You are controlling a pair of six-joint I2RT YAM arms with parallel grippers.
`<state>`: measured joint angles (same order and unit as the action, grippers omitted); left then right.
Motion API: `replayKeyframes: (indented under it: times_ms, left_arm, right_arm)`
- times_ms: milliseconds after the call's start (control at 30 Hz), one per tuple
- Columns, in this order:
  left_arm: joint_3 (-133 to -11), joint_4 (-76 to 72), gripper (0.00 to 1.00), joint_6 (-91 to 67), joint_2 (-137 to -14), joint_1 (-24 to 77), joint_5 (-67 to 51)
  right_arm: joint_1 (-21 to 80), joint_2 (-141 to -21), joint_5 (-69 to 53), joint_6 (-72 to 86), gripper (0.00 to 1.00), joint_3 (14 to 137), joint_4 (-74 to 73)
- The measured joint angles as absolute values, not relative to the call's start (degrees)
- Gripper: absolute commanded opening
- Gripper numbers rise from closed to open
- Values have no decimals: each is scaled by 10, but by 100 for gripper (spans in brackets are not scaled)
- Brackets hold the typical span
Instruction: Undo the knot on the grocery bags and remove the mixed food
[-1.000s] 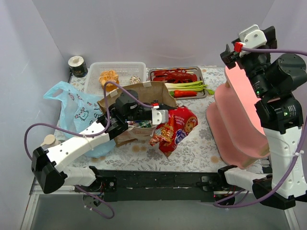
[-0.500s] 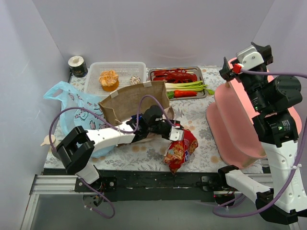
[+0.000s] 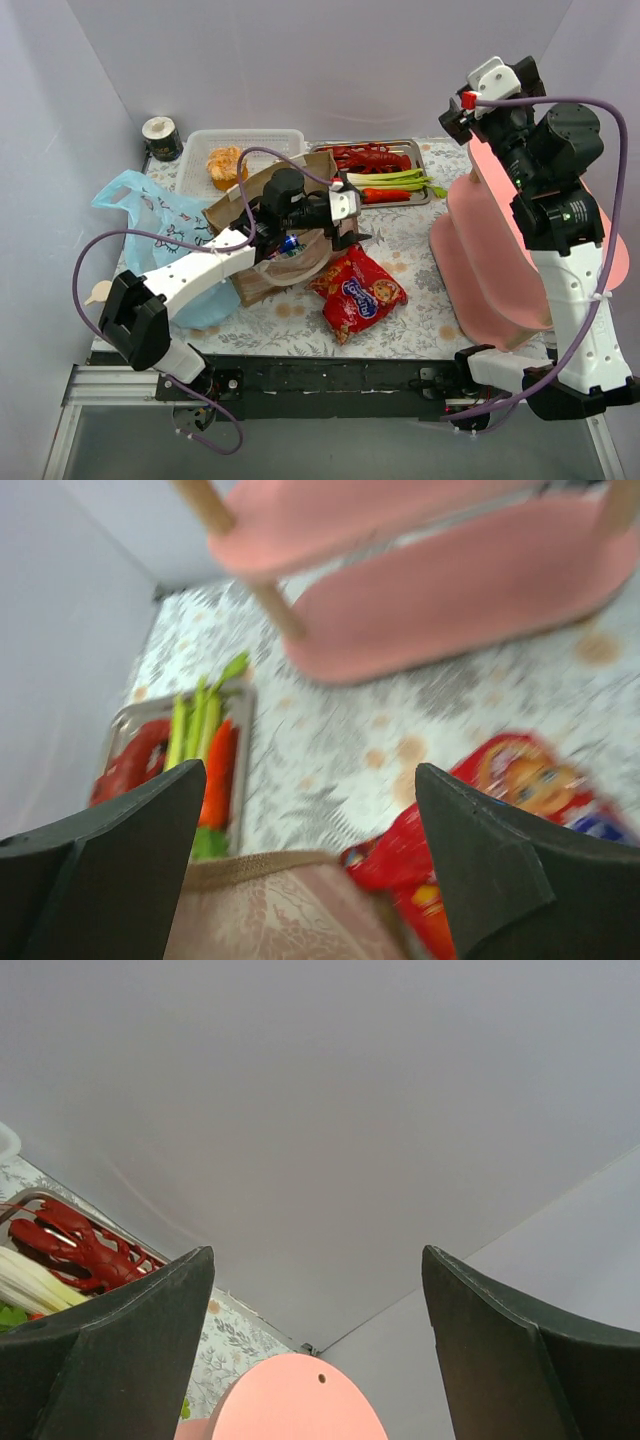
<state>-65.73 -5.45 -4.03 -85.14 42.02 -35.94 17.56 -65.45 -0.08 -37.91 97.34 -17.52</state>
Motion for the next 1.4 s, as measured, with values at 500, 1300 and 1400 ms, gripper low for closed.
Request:
replayKeyframes:
  times_ms: [500,1300,1400]
  left_arm:
    - [-920,95,84,-225,-1064,542,-352]
    - [-796,298,80,43,-971,494,-310]
    - [-741,283,79,37,-971,494,-291]
  right_arm:
    - [173,-559,-6,-372,91,930,-164]
    - [15,-538,-79,-261,91,882,-139]
    - [8,-548,-90,-251,91,884,-142]
